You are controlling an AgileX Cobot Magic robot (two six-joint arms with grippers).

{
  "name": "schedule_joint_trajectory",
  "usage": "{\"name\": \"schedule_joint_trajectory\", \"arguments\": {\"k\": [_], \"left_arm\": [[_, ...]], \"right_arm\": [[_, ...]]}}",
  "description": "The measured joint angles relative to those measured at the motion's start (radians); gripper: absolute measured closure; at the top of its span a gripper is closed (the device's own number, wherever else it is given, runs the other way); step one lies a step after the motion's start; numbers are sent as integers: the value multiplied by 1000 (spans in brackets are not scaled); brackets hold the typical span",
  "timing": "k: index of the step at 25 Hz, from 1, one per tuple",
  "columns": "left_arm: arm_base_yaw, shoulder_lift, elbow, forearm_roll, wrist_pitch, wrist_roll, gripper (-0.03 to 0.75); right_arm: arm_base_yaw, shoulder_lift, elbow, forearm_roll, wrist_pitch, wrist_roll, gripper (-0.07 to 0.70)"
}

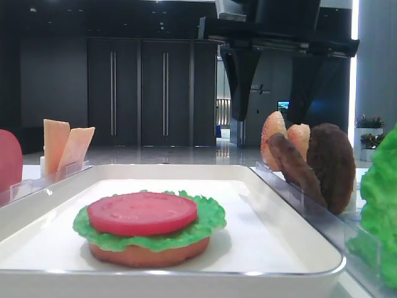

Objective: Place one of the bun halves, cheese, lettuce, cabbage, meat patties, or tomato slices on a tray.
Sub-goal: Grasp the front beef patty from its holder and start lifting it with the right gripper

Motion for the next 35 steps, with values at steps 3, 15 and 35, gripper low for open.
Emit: {"name": "schedule_joint_trajectory", "arguments": {"k": [3, 15, 35], "left_arm": [[0, 0, 0, 0, 0, 0, 198], [0, 0, 0, 0, 0, 0, 198], [0, 0, 0, 0, 0, 0, 199]], "right_arm": [[0, 13, 0, 0, 1, 5, 162], [0, 103, 0, -5, -3, 9, 164], [-1, 105, 0, -97, 8, 55, 448]]}}
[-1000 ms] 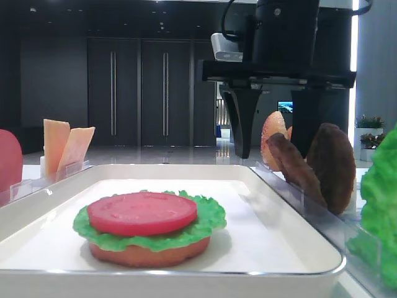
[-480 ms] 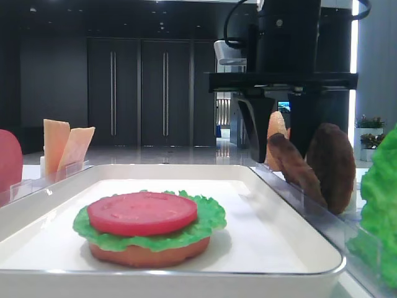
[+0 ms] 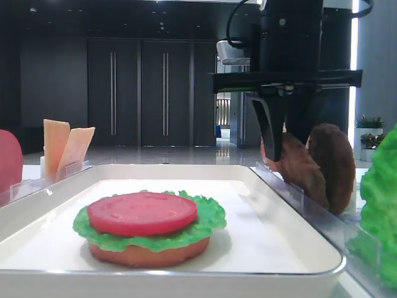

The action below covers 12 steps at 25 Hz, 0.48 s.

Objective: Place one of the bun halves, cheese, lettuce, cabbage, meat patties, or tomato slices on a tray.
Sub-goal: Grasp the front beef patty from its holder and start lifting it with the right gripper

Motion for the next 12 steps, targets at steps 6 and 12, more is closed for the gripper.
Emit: {"name": "schedule_joint_trajectory", "arguments": {"k": [6, 12], "left_arm": [[0, 0, 0, 0, 0, 0, 199], [0, 0, 0, 0, 0, 0, 199]], "right_arm": [[0, -2, 0, -18, 9, 0, 469], [-1, -2, 0, -47, 17, 0, 507]]}}
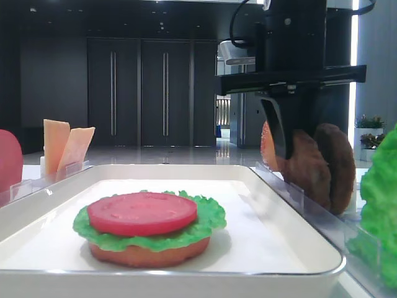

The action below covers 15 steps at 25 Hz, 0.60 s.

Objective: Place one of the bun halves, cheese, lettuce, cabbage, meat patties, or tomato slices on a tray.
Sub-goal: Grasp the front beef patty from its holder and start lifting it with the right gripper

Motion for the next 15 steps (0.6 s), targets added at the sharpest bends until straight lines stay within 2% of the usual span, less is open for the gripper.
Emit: {"name": "schedule_joint_trajectory", "arguments": {"k": [15], "left_arm": [[0, 0, 0, 0, 0, 0, 199]], "right_arm": [[0, -4, 0, -10, 6, -2, 513]]}}
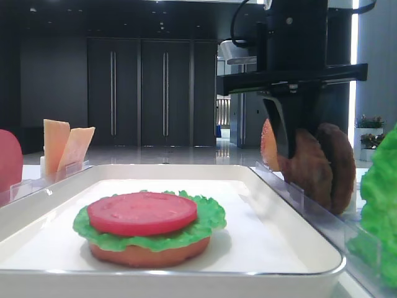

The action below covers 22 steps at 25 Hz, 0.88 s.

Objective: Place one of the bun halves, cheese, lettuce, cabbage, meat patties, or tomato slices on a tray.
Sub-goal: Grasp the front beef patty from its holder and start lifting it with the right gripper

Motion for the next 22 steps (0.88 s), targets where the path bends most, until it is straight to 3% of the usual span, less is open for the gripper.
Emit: {"name": "schedule_joint_trajectory", "arguments": {"k": [22], "left_arm": [[0, 0, 0, 0, 0, 0, 199]], "right_arm": [[0, -2, 0, 0, 3, -9, 514]]}}
